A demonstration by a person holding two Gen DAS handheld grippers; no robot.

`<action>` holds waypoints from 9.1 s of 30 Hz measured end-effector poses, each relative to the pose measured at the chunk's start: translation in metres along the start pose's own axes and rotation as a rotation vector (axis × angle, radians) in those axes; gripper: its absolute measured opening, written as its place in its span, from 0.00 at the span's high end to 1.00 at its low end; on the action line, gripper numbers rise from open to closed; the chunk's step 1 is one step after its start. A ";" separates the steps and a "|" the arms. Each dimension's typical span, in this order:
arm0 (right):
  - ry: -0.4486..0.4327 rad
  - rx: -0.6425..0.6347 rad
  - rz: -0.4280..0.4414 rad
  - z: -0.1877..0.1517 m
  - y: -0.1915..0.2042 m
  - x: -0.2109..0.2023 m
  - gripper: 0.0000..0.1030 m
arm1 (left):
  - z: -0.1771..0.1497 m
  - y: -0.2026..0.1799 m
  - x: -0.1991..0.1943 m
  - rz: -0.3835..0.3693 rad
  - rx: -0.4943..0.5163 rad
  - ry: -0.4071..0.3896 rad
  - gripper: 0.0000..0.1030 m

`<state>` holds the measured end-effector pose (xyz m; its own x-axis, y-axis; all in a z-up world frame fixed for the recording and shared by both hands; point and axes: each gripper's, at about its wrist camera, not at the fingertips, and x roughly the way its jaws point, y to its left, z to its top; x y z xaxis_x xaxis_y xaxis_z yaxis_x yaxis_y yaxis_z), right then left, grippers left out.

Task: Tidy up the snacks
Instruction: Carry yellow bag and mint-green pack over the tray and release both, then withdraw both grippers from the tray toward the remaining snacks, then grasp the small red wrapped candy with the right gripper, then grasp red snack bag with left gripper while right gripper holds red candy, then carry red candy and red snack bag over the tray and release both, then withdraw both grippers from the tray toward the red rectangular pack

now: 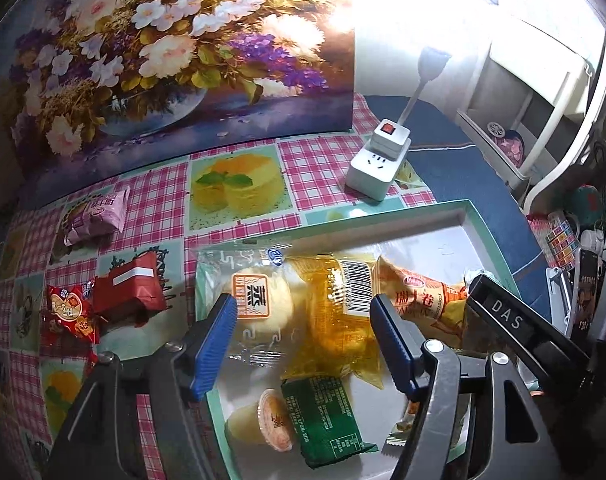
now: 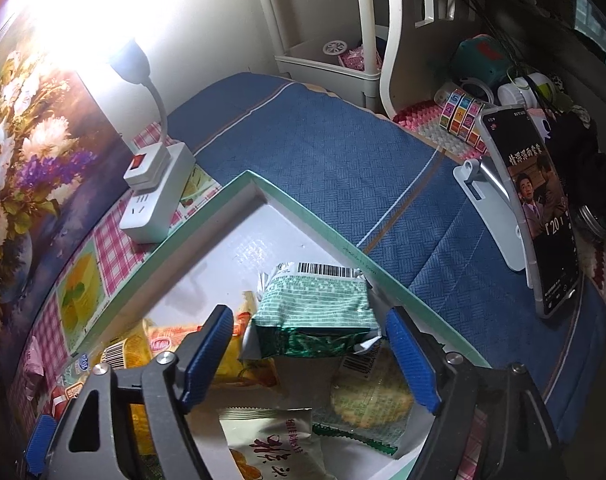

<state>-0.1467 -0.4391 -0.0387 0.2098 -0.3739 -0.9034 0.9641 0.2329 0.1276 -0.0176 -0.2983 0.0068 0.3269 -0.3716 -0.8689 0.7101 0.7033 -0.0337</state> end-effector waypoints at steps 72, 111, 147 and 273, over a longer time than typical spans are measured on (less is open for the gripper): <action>0.100 -0.802 0.417 -0.189 0.245 -0.043 0.00 | -0.104 0.318 0.005 0.419 -0.725 0.229 0.02; 0.051 -0.854 0.451 -0.196 0.246 -0.020 0.82 | -0.099 0.332 -0.002 0.360 -0.840 0.177 0.02; 0.082 -0.753 0.478 -0.182 0.237 -0.011 0.82 | -0.044 0.267 0.023 0.088 -0.592 0.057 0.56; -0.123 -0.278 0.187 -0.033 0.076 -0.032 0.26 | -0.003 0.137 -0.017 0.040 -0.364 -0.016 0.07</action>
<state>-0.0855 -0.3794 -0.0137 0.4124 -0.4029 -0.8170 0.8295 0.5368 0.1540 0.0723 -0.1940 0.0159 0.3615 -0.3473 -0.8653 0.4295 0.8858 -0.1760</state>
